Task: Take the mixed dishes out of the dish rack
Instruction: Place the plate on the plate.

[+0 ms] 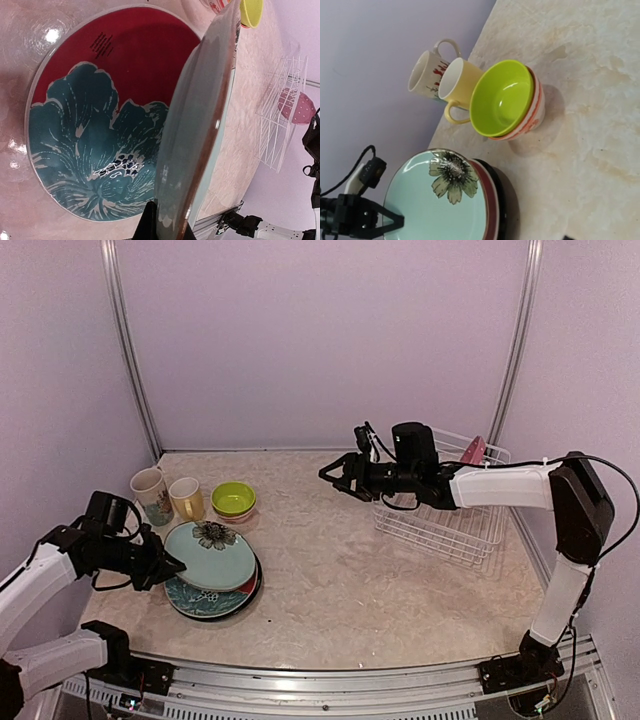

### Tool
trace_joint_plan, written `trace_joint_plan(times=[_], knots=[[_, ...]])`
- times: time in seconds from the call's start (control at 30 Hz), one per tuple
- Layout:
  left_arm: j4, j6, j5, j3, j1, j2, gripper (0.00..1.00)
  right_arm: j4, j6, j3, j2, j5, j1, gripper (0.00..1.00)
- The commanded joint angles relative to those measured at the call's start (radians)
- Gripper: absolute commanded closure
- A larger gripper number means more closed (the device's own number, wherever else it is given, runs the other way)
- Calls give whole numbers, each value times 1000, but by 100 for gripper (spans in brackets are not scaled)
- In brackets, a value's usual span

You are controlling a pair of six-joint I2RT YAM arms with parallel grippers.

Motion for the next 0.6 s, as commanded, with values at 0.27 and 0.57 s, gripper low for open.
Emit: trace_joint_plan(times=[0.27, 0.57], knots=[[67, -9, 16, 0, 9, 48, 100, -52, -41, 13, -16, 32, -11, 33], [72, -29, 1, -24, 9, 62, 100, -46, -41, 8, -7, 29, -13, 33]])
